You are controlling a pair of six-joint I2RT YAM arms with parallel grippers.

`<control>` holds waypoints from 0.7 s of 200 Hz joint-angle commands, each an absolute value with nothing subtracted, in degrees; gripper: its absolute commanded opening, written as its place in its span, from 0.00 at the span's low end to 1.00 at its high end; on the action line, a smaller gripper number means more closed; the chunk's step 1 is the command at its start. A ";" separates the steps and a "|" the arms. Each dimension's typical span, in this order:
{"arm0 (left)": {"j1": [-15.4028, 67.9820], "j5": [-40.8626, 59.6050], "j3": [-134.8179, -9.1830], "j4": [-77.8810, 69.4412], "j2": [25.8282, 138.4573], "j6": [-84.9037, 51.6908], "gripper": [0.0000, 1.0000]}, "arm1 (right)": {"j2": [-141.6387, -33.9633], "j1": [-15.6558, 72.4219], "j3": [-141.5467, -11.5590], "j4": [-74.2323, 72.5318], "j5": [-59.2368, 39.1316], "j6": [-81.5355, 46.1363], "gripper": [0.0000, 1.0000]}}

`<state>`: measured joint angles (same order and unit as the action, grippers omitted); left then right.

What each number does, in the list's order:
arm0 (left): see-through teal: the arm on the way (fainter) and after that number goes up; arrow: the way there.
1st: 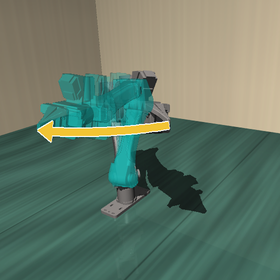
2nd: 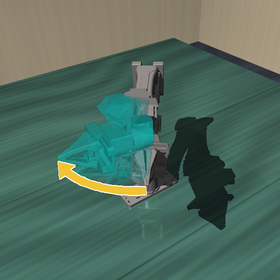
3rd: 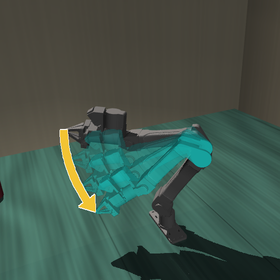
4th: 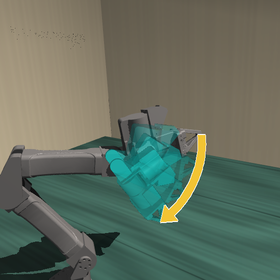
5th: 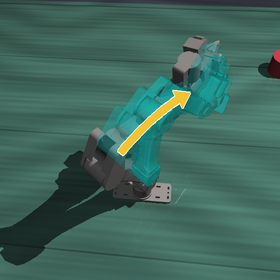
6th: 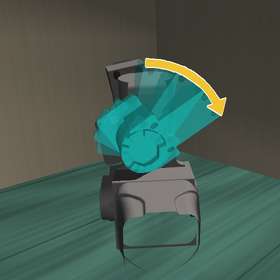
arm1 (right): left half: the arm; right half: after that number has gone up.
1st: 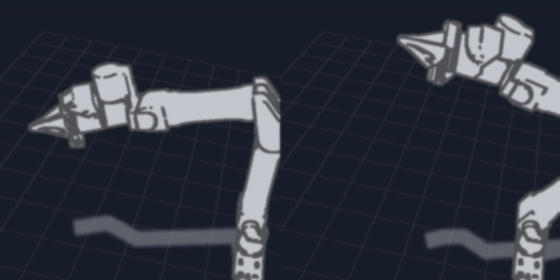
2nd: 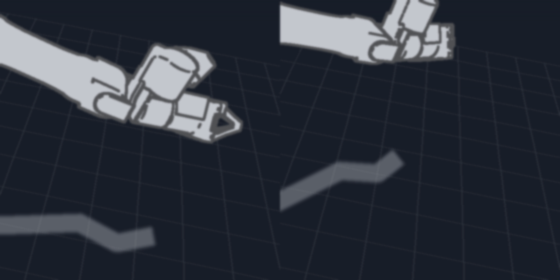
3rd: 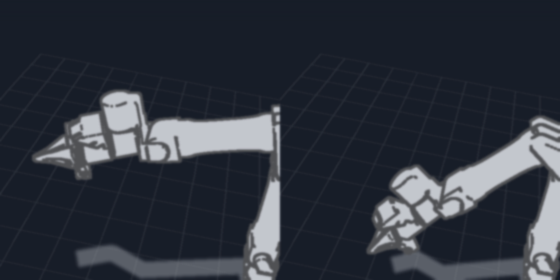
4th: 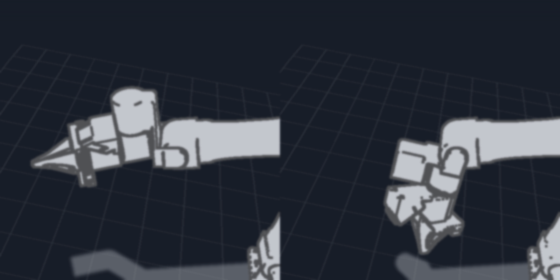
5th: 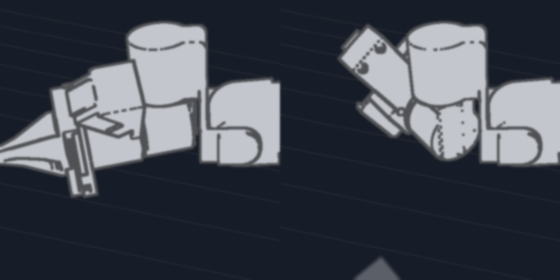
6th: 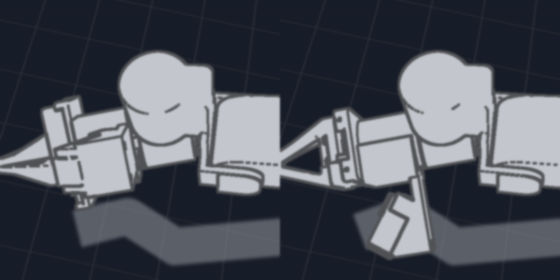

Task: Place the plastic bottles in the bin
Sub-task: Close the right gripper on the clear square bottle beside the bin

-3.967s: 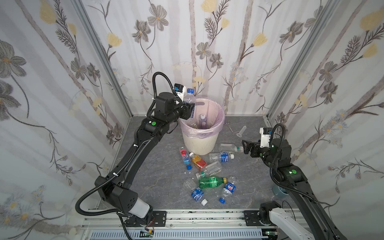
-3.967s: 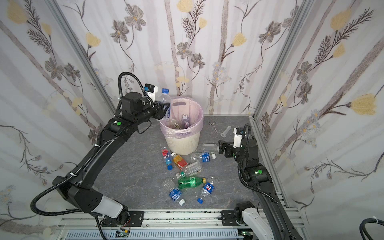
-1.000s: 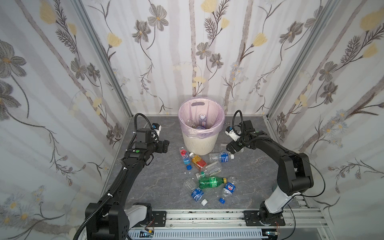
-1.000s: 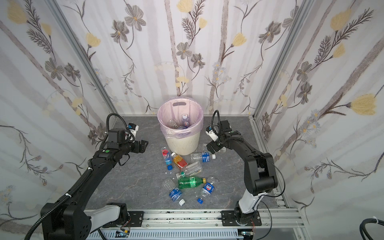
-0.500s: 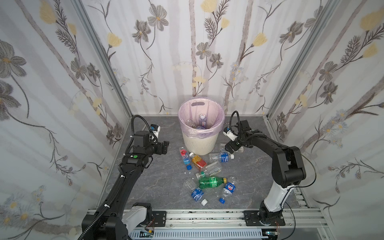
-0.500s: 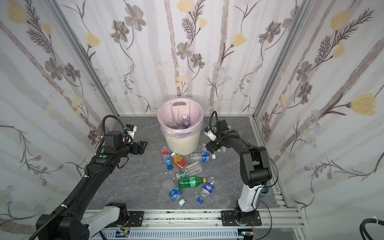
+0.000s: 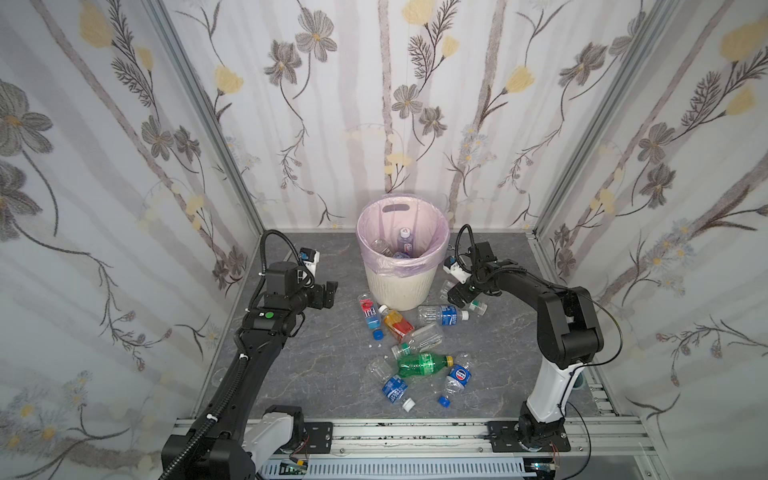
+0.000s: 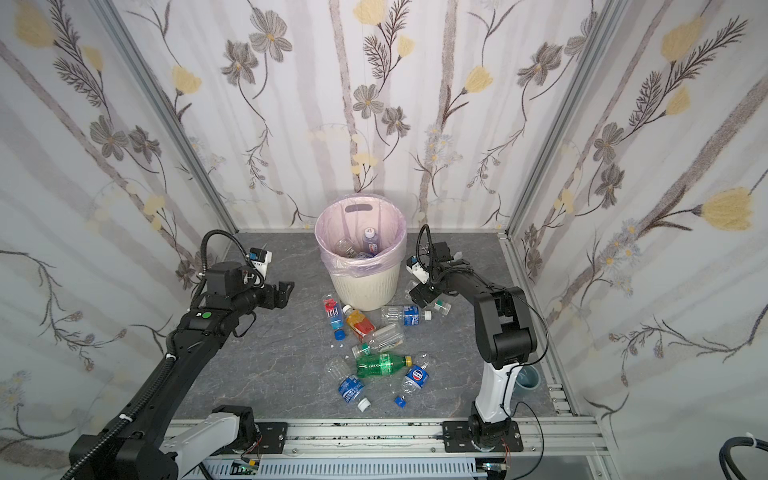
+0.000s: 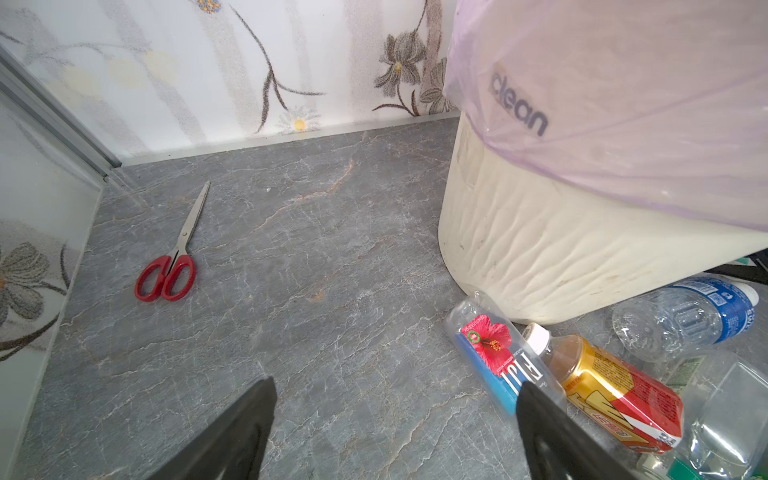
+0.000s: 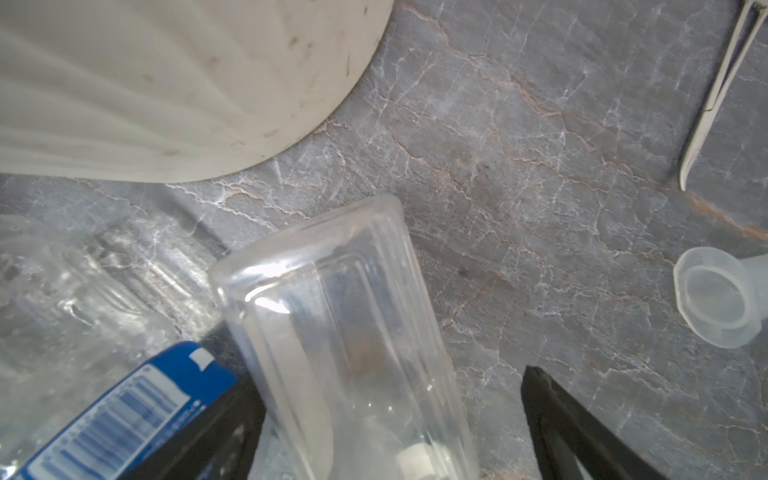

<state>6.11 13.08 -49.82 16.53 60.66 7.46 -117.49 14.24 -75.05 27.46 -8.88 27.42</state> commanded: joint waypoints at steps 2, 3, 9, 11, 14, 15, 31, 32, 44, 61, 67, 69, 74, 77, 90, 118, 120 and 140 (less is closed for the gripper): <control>6.11 12.65 -50.32 15.03 60.21 8.00 0.92 | -118.59 14.32 -75.67 24.49 -6.54 25.53 0.92; 6.09 12.65 -50.34 15.03 60.21 8.00 0.92 | -118.62 14.32 -75.72 24.42 -6.43 25.47 0.91; 6.06 12.66 -50.36 15.03 60.12 8.02 0.92 | -118.86 14.32 -75.74 24.15 -5.85 24.96 0.91; 6.11 12.66 -50.36 15.03 60.12 7.94 0.92 | -118.95 14.28 -75.73 24.14 -5.68 24.79 0.90; 6.07 12.56 -50.36 15.03 60.04 7.92 0.92 | -119.00 14.31 -75.76 23.95 -5.51 24.48 0.89; 6.07 12.56 -50.36 15.03 60.03 7.92 0.92 | -119.00 14.32 -75.76 23.93 -5.44 24.41 0.89; 6.07 12.54 -50.45 15.00 59.94 8.00 0.92 | -119.09 14.28 -75.76 23.27 -4.89 23.14 0.87; 6.07 12.51 -50.45 15.02 59.94 8.00 0.92 | -119.09 14.30 -75.76 23.24 -4.82 23.04 0.87; 6.06 12.47 -50.45 15.07 59.85 8.01 0.92 | -119.16 14.28 -75.81 22.78 -4.58 22.10 0.85; 6.06 12.48 -50.46 15.01 59.85 8.00 0.92 | -119.48 14.30 -76.10 22.72 -4.49 21.01 0.81; 6.06 12.35 -50.45 15.04 59.85 7.93 0.92 | -119.66 14.30 -76.26 22.83 -4.31 20.68 0.80; 6.06 12.32 -50.45 15.10 59.85 7.91 0.92 | -119.74 14.32 -76.28 22.85 -4.24 20.59 0.79; 6.06 12.35 -50.45 15.07 59.85 7.92 0.92 | -119.87 14.32 -76.42 23.00 -4.14 20.41 0.78; 6.06 12.39 -50.45 15.10 59.85 7.93 0.92 | -119.96 14.31 -76.49 23.09 -4.07 20.33 0.77; 6.06 12.23 -50.45 15.06 59.77 7.96 0.92 | -120.36 14.33 -76.64 23.29 -3.38 20.04 0.72; 6.06 11.85 -50.70 15.05 59.77 7.91 0.92 | -120.63 14.32 -76.72 23.47 -2.55 19.69 0.68; 6.06 11.84 -50.71 15.10 59.77 7.91 0.92 | -120.66 14.33 -76.73 23.47 -2.53 19.62 0.68; 6.09 11.78 -50.78 15.12 59.59 7.83 0.92 | -120.67 14.30 -76.82 23.47 -2.29 19.19 0.64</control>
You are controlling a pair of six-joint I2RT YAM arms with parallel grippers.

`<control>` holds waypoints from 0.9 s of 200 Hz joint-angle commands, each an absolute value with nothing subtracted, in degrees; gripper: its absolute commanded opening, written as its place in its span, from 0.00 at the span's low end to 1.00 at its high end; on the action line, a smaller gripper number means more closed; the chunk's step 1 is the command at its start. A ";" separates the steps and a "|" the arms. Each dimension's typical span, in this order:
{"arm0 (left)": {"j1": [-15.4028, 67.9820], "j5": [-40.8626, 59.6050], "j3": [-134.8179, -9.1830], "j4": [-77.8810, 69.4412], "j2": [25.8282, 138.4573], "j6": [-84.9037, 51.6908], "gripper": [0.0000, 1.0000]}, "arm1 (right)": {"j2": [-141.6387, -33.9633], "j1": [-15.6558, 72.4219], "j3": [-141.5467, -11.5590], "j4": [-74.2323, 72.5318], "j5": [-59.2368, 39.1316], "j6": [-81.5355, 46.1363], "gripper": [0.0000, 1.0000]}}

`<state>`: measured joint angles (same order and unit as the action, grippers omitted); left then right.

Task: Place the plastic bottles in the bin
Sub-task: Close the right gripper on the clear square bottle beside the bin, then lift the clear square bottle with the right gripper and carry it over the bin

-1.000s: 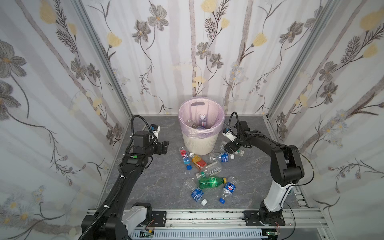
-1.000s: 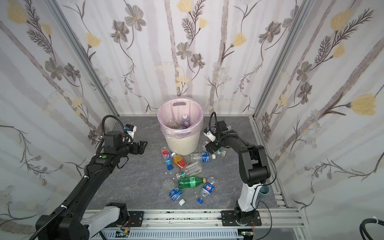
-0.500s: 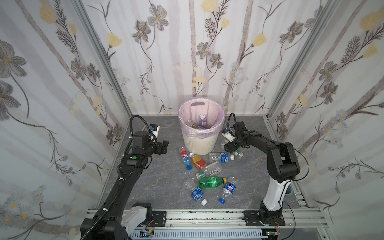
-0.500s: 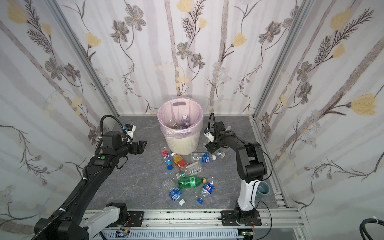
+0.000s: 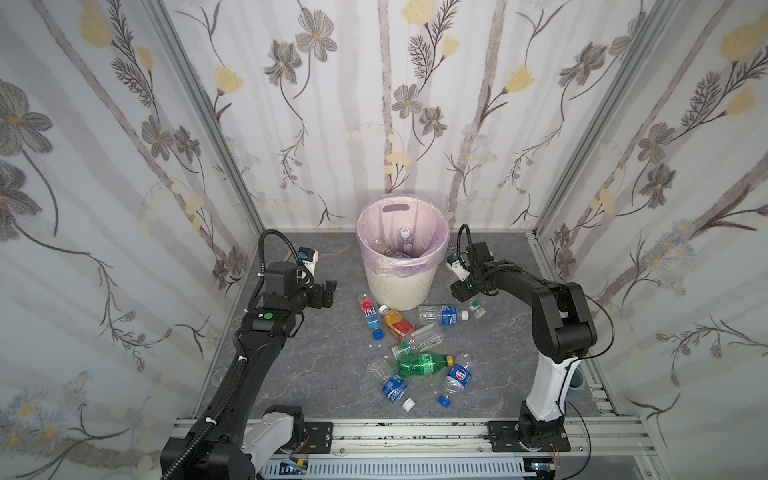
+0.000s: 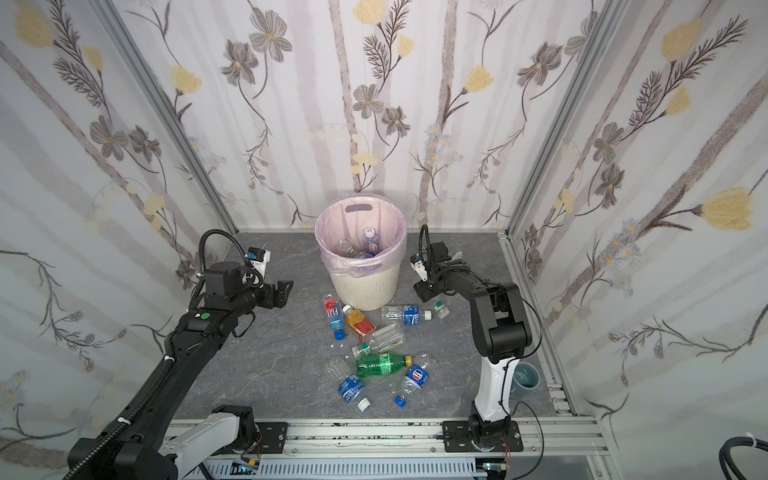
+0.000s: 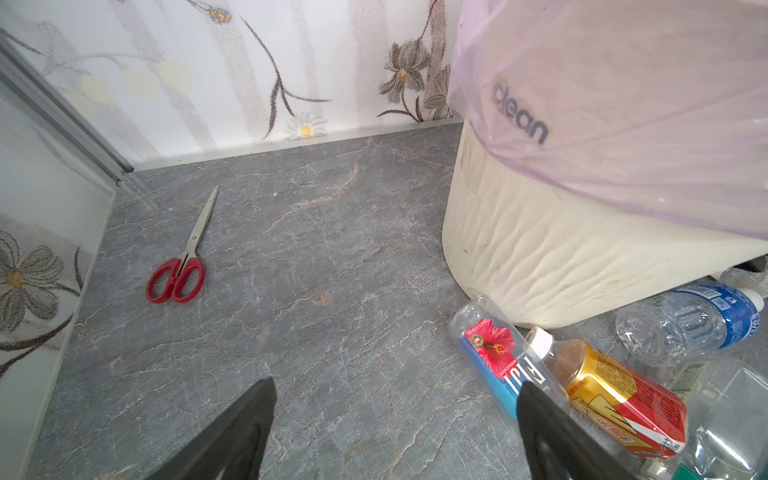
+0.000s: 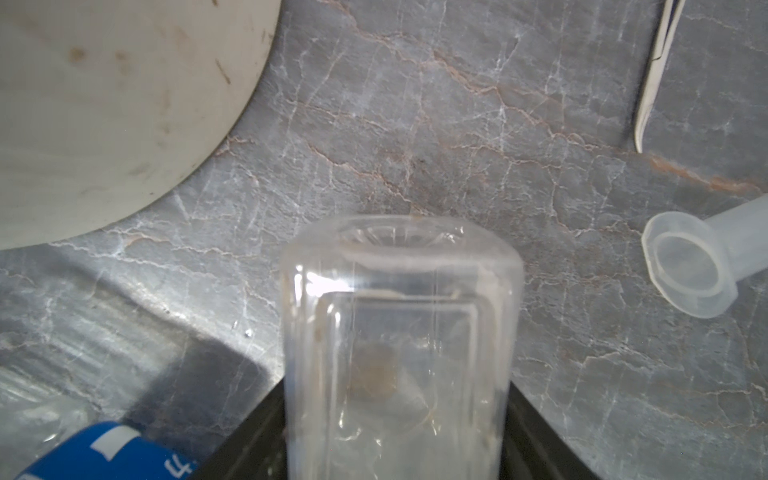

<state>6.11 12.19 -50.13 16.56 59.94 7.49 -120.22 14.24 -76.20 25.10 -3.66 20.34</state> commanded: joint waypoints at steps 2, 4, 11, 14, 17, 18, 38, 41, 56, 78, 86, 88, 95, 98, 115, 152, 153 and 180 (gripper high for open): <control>6.07 11.78 -50.80 15.12 59.57 7.84 0.92 | -120.65 14.32 -76.82 23.47 -2.24 19.10 0.64; 6.07 11.78 -50.78 15.12 59.52 7.83 0.92 | -120.60 14.32 -76.82 23.47 -2.21 19.04 0.64; 6.06 11.70 -50.71 15.12 59.43 7.82 0.92 | -120.43 14.28 -76.82 23.53 -2.27 18.86 0.63; 6.06 11.69 -50.71 15.12 59.37 7.82 0.92 | -120.29 14.30 -76.82 23.66 -2.40 18.81 0.61; 6.06 11.62 -50.71 15.12 59.33 7.82 0.92 | -120.18 14.32 -76.82 23.69 -2.52 18.81 0.61; 6.06 11.61 -50.67 15.12 59.33 7.82 0.92 | -120.16 14.28 -76.82 23.71 -2.58 18.81 0.60; 6.06 11.60 -50.53 15.12 59.24 7.75 0.92 | -118.81 14.24 -76.64 23.27 -2.90 18.17 0.56; 6.06 11.54 -50.54 15.12 59.24 7.78 0.92 | -118.56 14.19 -76.60 23.22 -2.87 17.97 0.55; 6.06 11.60 -50.62 15.03 59.41 7.56 0.92 | -117.25 14.14 -76.55 22.79 -2.72 16.79 0.53; 6.06 11.26 -50.92 15.03 59.93 7.30 0.92 | -115.31 13.81 -76.55 22.35 -2.30 14.14 0.48; 6.07 11.25 -50.97 15.03 60.11 7.22 0.92 | -114.57 13.58 -76.55 22.24 -2.12 12.84 0.45; 6.07 11.32 -50.93 15.03 60.18 7.21 0.92 | -114.42 13.50 -76.55 22.24 -2.13 12.55 0.45; 6.06 11.54 -50.98 15.03 60.36 7.31 0.92 | -113.69 13.29 -76.40 22.17 -2.14 11.49 0.45; 6.06 11.65 -50.93 15.03 60.42 7.40 0.92 | -113.34 13.20 -76.26 22.09 -2.19 11.13 0.44; 6.06 12.13 -50.80 15.02 60.94 7.48 0.92 | -110.69 13.02 -75.29 21.55 -2.11 9.42 0.45; 6.06 12.60 -50.58 15.03 62.29 7.30 0.92 | -103.27 13.01 -74.89 22.75 -2.37 5.96 0.47; 6.06 12.63 -50.60 15.03 62.30 7.30 0.92 | -103.09 13.01 -74.98 22.89 -2.37 5.92 0.47; 6.07 13.33 -50.58 14.86 62.82 7.21 0.92 | -99.27 13.36 -78.64 27.74 0.87 5.38 0.47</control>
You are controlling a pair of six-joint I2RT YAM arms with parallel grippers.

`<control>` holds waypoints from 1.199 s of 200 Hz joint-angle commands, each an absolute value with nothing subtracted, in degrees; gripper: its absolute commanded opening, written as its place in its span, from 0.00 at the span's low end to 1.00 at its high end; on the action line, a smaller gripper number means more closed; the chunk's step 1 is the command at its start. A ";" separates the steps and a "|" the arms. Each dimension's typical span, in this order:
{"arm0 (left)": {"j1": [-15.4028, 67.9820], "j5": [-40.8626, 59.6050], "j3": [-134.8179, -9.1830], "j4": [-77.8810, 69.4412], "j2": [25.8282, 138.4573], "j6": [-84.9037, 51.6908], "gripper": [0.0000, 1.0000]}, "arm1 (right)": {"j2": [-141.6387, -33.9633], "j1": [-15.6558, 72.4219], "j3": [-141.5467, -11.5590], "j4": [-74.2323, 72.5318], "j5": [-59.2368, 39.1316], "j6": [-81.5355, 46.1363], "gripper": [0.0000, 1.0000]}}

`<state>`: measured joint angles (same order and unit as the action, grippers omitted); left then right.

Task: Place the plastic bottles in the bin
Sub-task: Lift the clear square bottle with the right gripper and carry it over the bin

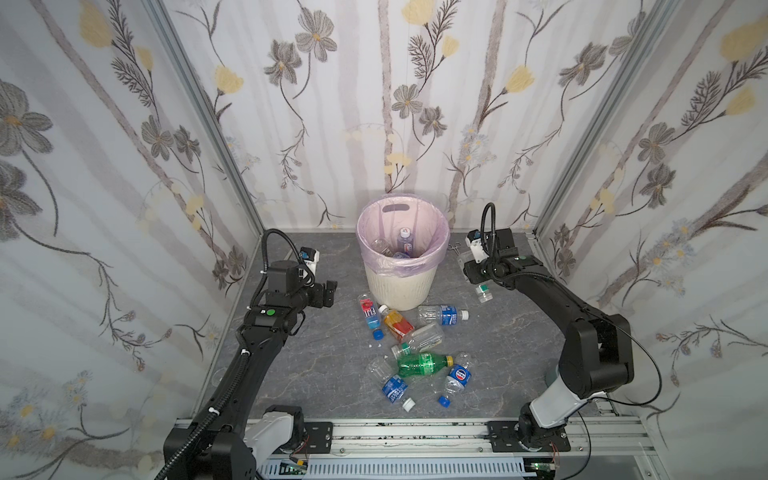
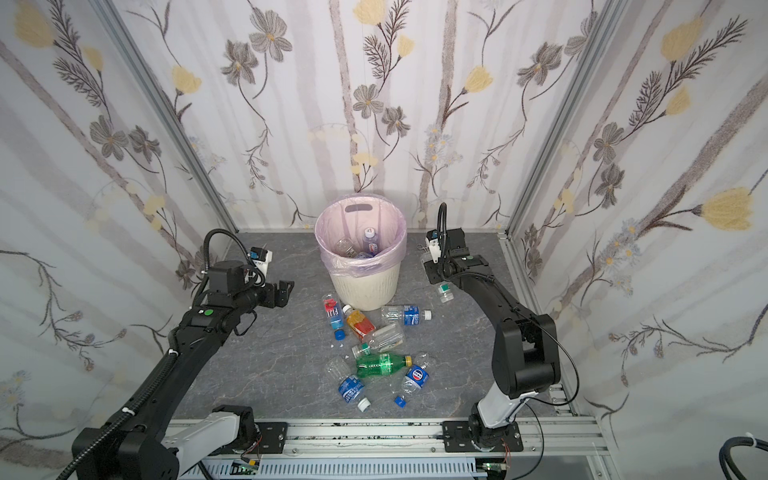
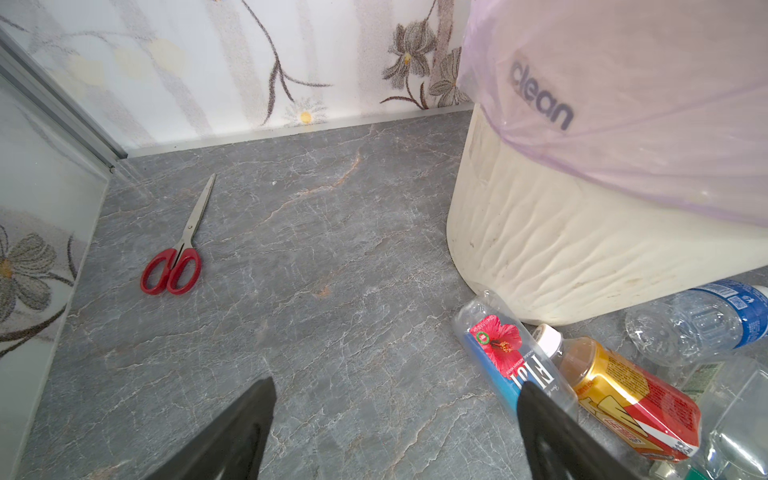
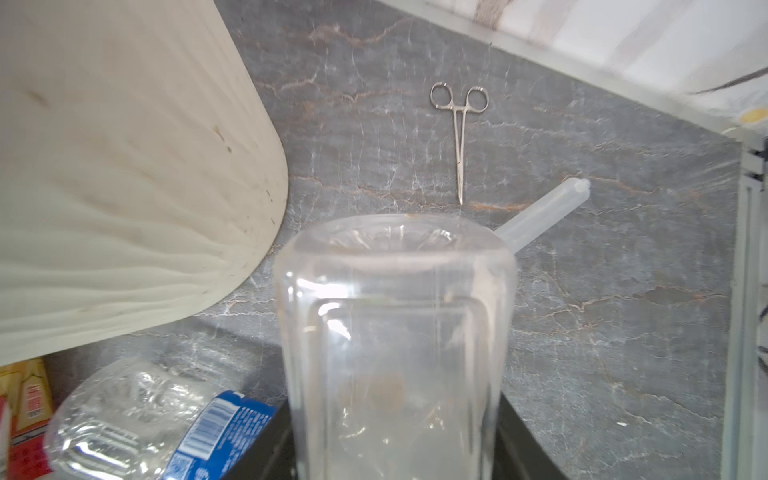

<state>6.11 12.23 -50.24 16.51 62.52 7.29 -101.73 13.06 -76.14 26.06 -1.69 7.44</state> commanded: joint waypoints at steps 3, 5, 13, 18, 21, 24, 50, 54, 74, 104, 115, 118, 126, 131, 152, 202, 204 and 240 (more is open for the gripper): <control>6.06 13.43 -50.54 14.85 62.84 7.21 0.92 | -98.83 13.40 -79.02 28.15 1.16 5.30 0.47; 6.11 13.40 -50.54 14.85 62.84 7.25 0.92 | -98.51 13.44 -79.26 28.37 1.39 5.21 0.47; 6.06 13.53 -50.45 14.78 62.93 7.25 0.92 | -97.26 13.48 -80.22 29.16 1.73 5.02 0.47; 6.07 13.54 -50.38 14.77 62.91 7.21 0.92 | -96.41 13.61 -80.75 29.49 1.67 4.92 0.47; 6.07 13.54 -50.36 14.77 62.85 7.25 0.92 | -95.89 13.69 -81.14 29.66 1.67 4.82 0.47; 6.06 13.54 -50.32 14.64 62.84 7.15 0.92 | -95.43 13.83 -81.51 29.82 1.67 4.81 0.47; 6.06 14.90 -49.81 14.18 62.02 7.52 0.93 | -92.02 16.54 -85.06 30.30 2.91 5.58 0.48; 6.06 15.02 -49.75 14.11 61.82 7.61 0.93 | -91.80 17.10 -86.06 30.50 3.06 5.64 0.48; 6.07 15.02 -49.48 14.06 61.09 7.91 0.95 | -91.80 19.81 -91.54 31.88 2.92 5.49 0.48; 6.06 15.64 -49.31 14.06 60.56 7.41 0.97 | -91.77 23.47 -99.46 32.53 1.14 4.58 0.50; 6.07 15.60 -49.15 13.92 60.47 7.08 0.97 | -92.68 24.59 -102.63 32.80 0.09 3.83 0.50; 6.06 15.56 -49.06 13.97 60.47 7.04 0.97 | -92.94 24.89 -103.43 32.94 -0.10 3.62 0.50; 6.06 15.09 -48.88 13.97 60.38 6.71 0.97 | -93.63 25.79 -105.28 32.86 -0.67 3.37 0.50; 6.06 14.72 -48.74 13.97 60.30 6.60 0.97 | -94.04 26.30 -106.42 32.65 -1.01 3.07 0.50; 6.06 14.50 -48.43 13.89 60.12 6.51 0.97 | -95.67 28.14 -108.95 30.11 -3.30 1.14 0.51; 6.08 14.70 -48.52 13.80 59.71 6.03 0.98 | -101.88 30.75 -110.71 21.40 -5.22 -5.35 0.51; 6.07 14.62 -48.52 13.80 59.62 6.06 0.98 | -102.18 30.80 -110.80 21.30 -5.26 -5.40 0.51; 6.06 13.27 -48.24 13.54 59.02 5.63 0.97 | -106.68 32.47 -111.27 21.01 -2.26 -4.48 0.51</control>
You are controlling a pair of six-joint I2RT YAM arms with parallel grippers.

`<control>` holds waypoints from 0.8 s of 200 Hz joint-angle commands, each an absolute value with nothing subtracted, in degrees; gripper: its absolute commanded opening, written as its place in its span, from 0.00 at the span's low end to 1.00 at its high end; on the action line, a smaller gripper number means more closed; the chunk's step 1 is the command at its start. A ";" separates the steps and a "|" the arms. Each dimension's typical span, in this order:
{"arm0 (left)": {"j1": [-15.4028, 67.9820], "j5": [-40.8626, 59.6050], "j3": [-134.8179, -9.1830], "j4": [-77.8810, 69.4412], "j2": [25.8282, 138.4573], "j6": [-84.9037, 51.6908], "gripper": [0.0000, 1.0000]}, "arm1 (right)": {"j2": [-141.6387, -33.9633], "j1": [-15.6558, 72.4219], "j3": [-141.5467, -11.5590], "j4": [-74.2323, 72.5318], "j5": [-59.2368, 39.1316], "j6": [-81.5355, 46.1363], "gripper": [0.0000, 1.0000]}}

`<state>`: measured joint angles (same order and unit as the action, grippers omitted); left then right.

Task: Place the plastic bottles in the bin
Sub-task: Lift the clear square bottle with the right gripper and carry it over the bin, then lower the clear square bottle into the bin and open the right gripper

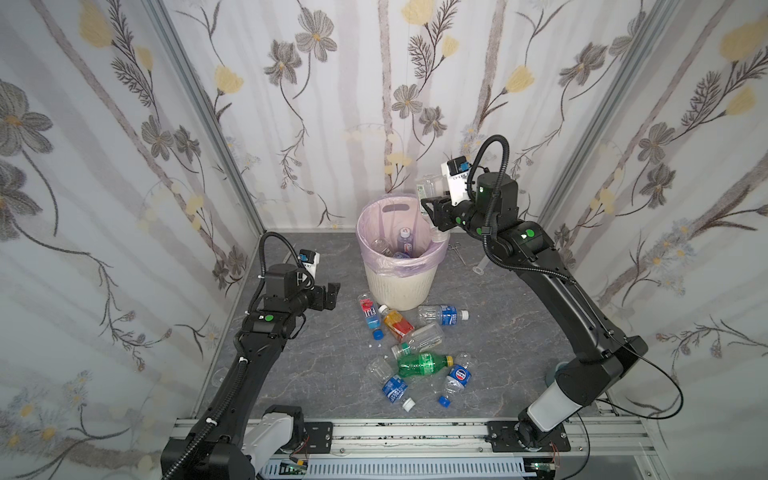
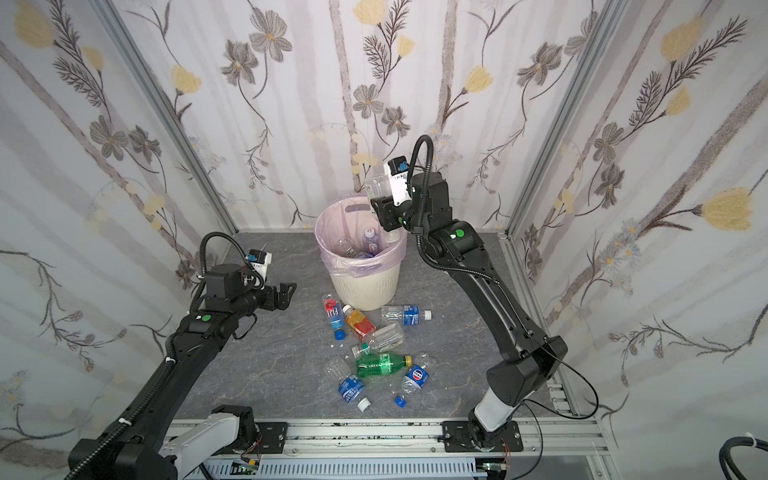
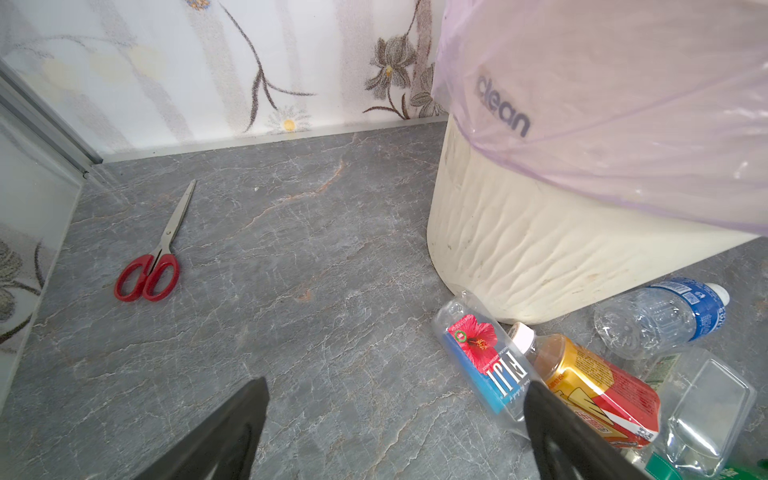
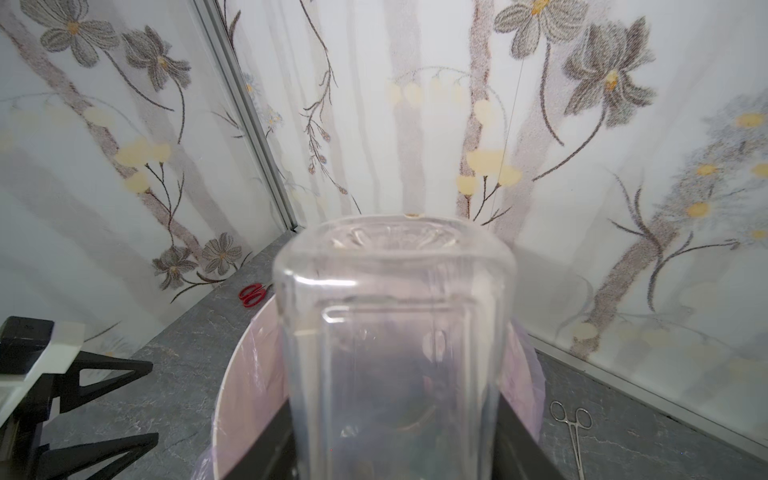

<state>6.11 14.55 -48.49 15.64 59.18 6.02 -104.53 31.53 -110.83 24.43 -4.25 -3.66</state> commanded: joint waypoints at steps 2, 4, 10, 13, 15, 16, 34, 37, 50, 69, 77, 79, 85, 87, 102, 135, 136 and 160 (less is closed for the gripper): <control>6.06 13.21 -48.25 13.54 59.05 5.60 0.97 | -106.87 32.60 -111.27 20.94 -2.21 -4.48 0.51; 6.06 13.15 -48.25 13.47 59.10 5.55 0.97 | -107.12 32.65 -111.27 20.88 -2.20 -4.48 0.51; 6.06 12.95 -48.25 13.34 59.28 5.50 0.97 | -107.62 32.93 -111.27 20.68 -2.04 -4.48 0.51; 6.06 12.92 -48.30 13.32 59.36 5.52 0.97 | -107.86 33.01 -111.27 20.58 -1.90 -4.48 0.51; 6.06 12.92 -48.33 13.33 59.45 5.47 0.97 | -108.02 33.10 -111.27 20.50 -1.79 -4.48 0.51; 6.06 12.92 -48.33 13.34 59.47 5.50 0.97 | -108.11 33.16 -111.27 20.45 -1.73 -4.48 0.51; 6.06 12.96 -48.59 13.11 59.98 5.30 0.98 | -109.28 33.54 -111.25 20.00 -0.91 -4.68 0.52; 6.08 13.00 -48.60 13.14 59.95 5.32 0.98 | -109.52 33.49 -111.27 20.04 -0.75 -4.75 0.52; 6.06 13.10 -48.69 13.08 59.94 5.22 0.98 | -110.27 33.54 -111.23 20.37 0.30 -4.83 0.52; 6.06 13.02 -48.60 12.96 59.76 5.13 0.98 | -111.07 33.51 -111.27 21.71 2.40 -4.83 0.53; 6.06 12.90 -48.50 12.85 59.77 5.21 0.98 | -111.46 33.55 -111.25 22.25 3.11 -4.83 0.54; 6.06 12.91 -48.51 12.84 59.83 5.19 0.98 | -111.52 33.50 -111.26 22.41 3.28 -4.83 0.54; 6.09 12.84 -48.43 12.80 59.92 5.19 0.98 | -111.75 33.54 -111.27 22.85 3.73 -4.83 0.54; 6.07 12.83 -48.41 12.82 59.94 5.23 0.98 | -111.85 33.52 -111.27 22.96 3.88 -4.83 0.54; 6.06 12.66 -48.58 12.83 60.28 5.18 0.98 | -112.31 33.55 -111.27 23.79 4.63 -4.79 0.56; 6.06 12.73 -49.04 12.63 60.47 5.11 0.98 | -112.33 33.55 -111.27 24.52 4.57 -4.83 0.60; 6.06 12.74 -49.04 12.64 60.47 5.10 0.98 | -112.28 33.52 -111.27 24.52 4.57 -4.79 0.60; 6.06 12.74 -49.06 12.58 60.29 5.00 0.98 | -111.73 33.50 -111.27 24.68 4.57 -4.07 0.63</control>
<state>6.07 13.10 -48.53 14.48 60.42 5.58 -112.14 33.45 -110.89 25.56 3.57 -4.27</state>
